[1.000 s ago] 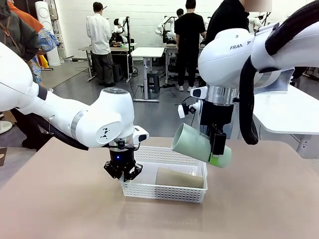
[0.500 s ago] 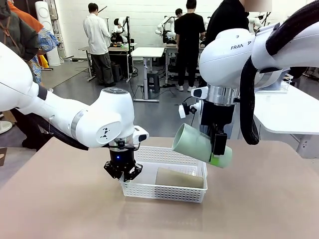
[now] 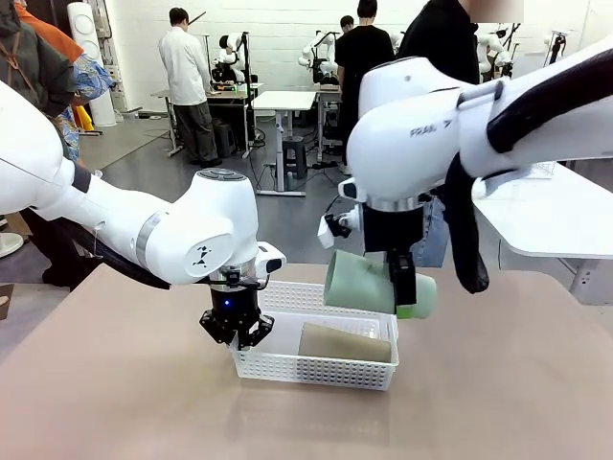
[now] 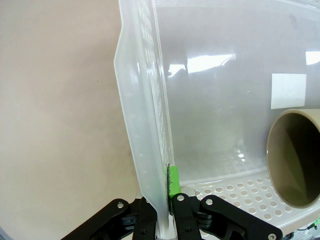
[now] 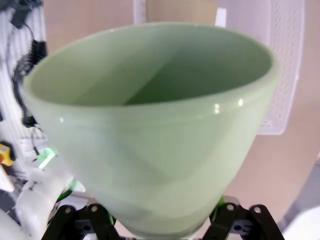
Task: Clean and organize the cups into the basket.
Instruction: Pick up the Reusable plastic cup from the right side of the table and stack it inside the Organizing basket in the center of the table.
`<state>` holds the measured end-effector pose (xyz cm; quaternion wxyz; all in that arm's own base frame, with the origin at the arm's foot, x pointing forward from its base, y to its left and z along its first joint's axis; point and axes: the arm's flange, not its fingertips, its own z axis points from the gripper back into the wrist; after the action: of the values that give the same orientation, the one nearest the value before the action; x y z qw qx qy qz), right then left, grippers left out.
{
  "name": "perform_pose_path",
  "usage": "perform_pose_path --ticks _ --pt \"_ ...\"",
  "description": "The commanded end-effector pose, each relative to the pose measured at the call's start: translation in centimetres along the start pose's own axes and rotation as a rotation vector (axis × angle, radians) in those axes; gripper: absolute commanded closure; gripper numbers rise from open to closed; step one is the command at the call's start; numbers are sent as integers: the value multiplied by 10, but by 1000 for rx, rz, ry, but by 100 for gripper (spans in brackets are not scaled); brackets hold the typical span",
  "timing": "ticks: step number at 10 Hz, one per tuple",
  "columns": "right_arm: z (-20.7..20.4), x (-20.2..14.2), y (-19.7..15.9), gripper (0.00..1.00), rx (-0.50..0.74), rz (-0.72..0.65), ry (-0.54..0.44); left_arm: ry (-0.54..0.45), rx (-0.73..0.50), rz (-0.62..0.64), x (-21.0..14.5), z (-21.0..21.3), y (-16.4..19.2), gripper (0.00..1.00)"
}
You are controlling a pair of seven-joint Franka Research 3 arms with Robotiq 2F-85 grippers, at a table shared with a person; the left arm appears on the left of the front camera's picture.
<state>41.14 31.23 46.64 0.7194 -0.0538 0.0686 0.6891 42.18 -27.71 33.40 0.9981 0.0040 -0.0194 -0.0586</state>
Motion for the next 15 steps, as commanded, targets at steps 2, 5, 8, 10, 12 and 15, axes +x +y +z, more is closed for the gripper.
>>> perform_pose_path --ticks 2,5,8,10,12,15 --pt "-8 23 -26 20 45 17 54 5 7 1 -4 -4 0 100" --pt "-14 48 -38 20 28 69 37 5 7 1 -4 -4 0 100" --pt "-34 64 -58 20 69 94 35 5 7 1 -4 -4 0 100" --pt "-44 69 -66 20 67 109 10 5 7 1 -4 -4 0 100" --pt "-54 70 -76 20 65 131 -28 5 7 1 -4 -4 0 100" --pt "-64 61 -88 20 58 145 -91 5 7 1 -4 -4 0 100"
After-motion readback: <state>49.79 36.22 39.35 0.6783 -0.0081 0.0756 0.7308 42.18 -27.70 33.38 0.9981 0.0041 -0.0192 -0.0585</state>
